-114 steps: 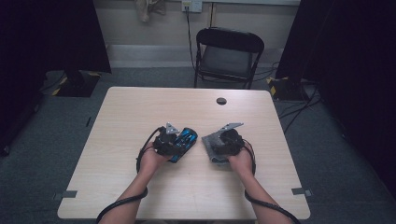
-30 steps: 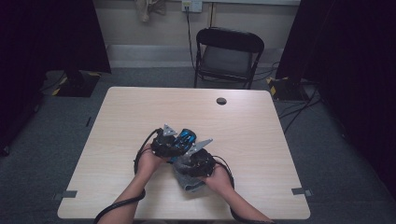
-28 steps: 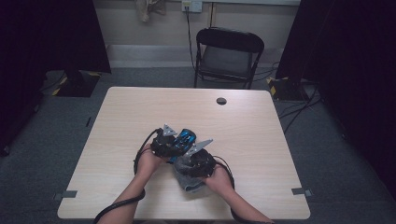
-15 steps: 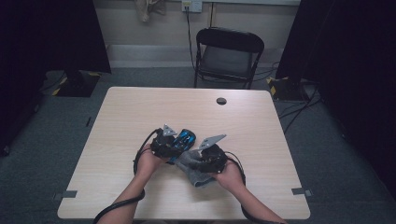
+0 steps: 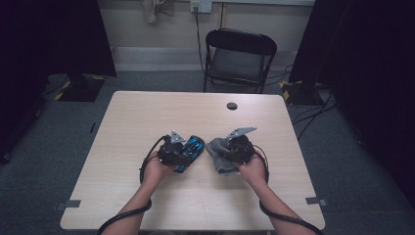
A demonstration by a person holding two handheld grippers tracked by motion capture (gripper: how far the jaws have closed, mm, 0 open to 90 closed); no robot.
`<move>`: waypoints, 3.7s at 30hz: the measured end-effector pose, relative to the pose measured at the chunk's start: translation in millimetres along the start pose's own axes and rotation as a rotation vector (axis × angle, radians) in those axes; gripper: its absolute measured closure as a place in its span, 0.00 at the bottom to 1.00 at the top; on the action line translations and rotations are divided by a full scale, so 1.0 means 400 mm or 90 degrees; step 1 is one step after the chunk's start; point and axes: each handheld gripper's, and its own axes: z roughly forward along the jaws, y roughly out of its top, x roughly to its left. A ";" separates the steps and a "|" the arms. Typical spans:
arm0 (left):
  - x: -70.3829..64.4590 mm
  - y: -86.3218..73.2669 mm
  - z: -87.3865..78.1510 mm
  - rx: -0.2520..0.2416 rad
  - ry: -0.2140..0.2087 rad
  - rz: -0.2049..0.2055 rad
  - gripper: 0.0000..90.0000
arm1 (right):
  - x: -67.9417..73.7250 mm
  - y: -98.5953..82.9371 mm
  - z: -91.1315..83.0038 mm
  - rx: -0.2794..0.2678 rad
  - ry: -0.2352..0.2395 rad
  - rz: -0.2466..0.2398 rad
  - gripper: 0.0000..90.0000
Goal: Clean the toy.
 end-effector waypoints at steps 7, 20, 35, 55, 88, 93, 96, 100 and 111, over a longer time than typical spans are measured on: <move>-0.001 -0.005 -0.002 -0.004 -0.008 -0.006 0.48 | -0.039 0.011 0.029 0.006 -0.033 0.027 0.82; -0.001 -0.006 -0.003 -0.005 -0.007 -0.008 0.48 | 0.015 0.001 0.126 0.032 -0.013 0.020 0.82; 0.000 -0.006 -0.003 -0.004 -0.006 -0.006 0.48 | 0.065 -0.008 0.133 0.027 0.029 0.010 0.82; -0.004 -0.007 -0.003 -0.002 -0.002 -0.010 0.48 | 0.102 -0.017 0.132 0.027 0.040 -0.004 0.82; -0.005 0.000 0.001 0.002 0.003 -0.016 0.48 | 0.070 -0.029 0.080 0.005 0.017 0.023 0.82; -0.007 -0.003 0.002 -0.003 0.006 -0.019 0.48 | 0.079 -0.028 0.097 0.009 0.038 0.016 0.82; -0.007 -0.003 0.001 -0.002 0.005 -0.020 0.48 | 0.096 -0.021 0.115 0.017 0.046 0.008 0.82; -0.005 -0.003 0.000 -0.001 0.003 -0.019 0.48 | 0.126 -0.017 0.127 0.028 0.054 -0.017 0.82; -0.006 -0.005 0.000 -0.004 0.003 -0.021 0.48 | 0.049 -0.023 0.078 0.008 -0.008 0.034 0.82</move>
